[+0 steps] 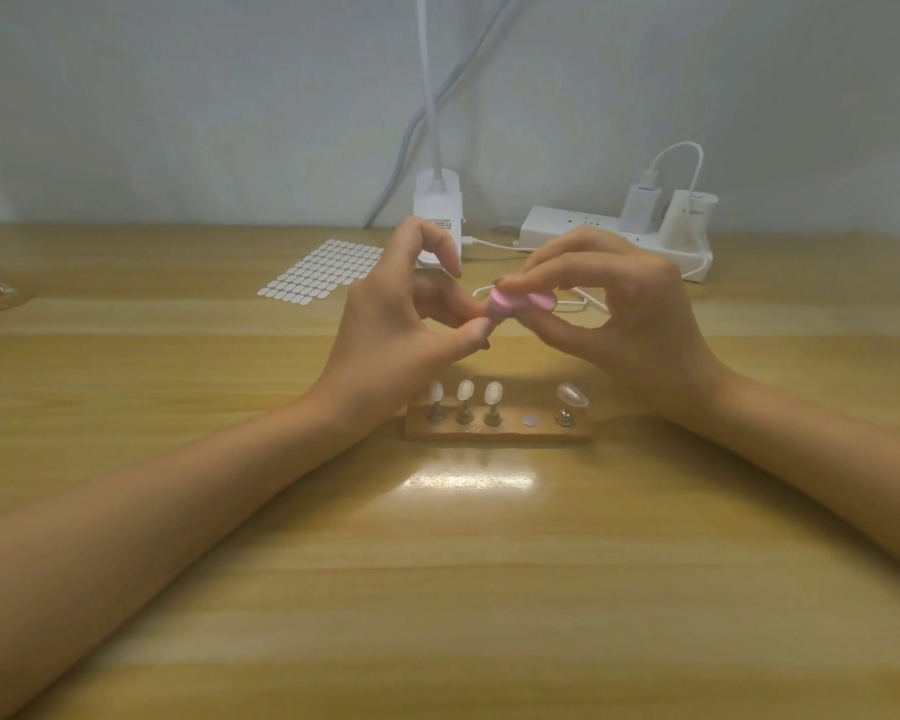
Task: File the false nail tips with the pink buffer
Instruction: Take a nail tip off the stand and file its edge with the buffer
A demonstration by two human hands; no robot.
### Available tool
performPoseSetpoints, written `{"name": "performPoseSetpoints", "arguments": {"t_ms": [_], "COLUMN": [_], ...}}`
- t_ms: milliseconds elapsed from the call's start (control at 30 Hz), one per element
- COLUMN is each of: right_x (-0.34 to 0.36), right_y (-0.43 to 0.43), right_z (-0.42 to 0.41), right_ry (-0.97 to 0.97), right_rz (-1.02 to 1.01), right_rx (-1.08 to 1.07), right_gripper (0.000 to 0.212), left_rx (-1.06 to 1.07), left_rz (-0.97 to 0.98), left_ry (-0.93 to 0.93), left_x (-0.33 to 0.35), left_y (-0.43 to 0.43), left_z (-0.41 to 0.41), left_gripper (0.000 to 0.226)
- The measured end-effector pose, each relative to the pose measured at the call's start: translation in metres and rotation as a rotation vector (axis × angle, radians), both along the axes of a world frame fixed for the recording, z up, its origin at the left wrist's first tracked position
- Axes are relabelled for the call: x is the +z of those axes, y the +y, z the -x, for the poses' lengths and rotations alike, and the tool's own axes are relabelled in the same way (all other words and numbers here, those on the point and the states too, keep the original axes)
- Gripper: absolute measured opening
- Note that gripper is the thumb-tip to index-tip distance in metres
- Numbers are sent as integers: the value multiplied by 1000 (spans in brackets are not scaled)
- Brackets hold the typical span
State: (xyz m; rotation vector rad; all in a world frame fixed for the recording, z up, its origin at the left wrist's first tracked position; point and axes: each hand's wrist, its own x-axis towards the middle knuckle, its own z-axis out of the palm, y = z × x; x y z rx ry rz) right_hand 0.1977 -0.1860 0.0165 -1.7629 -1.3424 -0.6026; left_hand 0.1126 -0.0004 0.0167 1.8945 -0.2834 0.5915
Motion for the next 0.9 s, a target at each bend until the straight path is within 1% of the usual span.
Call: {"name": "performPoseSetpoints", "arguments": {"t_ms": [100,267,367,433,500,567,633,667,767,800,867,900], "right_x": [1,2,6,7,4,3,6,6,1,2,5,6], "right_y": [-1,-6,-9,-6,-1,-3,-8,-8,-2,-2,-5,-7], "right_z": [0,-3,-4,-2,0,-4,-7,-5,2,0,-5,-5], "right_ry": [-14,-11,33,37,-22,6,61,58,-38,-54,-27,-21], "right_rz": [14,18,-30,-21,46,50,4,-8,63,66,30,18], "right_rx": [10,-67,-117,-66,-15,-80,-137,-117,-1,-28,-112,-118], "right_gripper": [18,17,15,15,15,14,13,14,14,15,16,17], "left_rx": [0,-3,-7,-14,-25,-36,-39,-38,-28,-24,-9,-12], "left_rz": [-20,-15,-3,1,4,35,55,54,37,35,30,23], "left_ry": [-5,1,20,20,20,43,52,54,61,61,57,53], "left_x": [0,-1,-1,0,0,0,0,0,0,0,-1,-1], "left_y": [0,0,-1,-1,0,0,0,-1,0,0,0,0], "left_z": [-1,0,-1,-2,-3,-2,-1,-1,-2,-2,-1,-1], "left_gripper": [44,44,44,43,42,42,43,42,41,41,41,41]}}
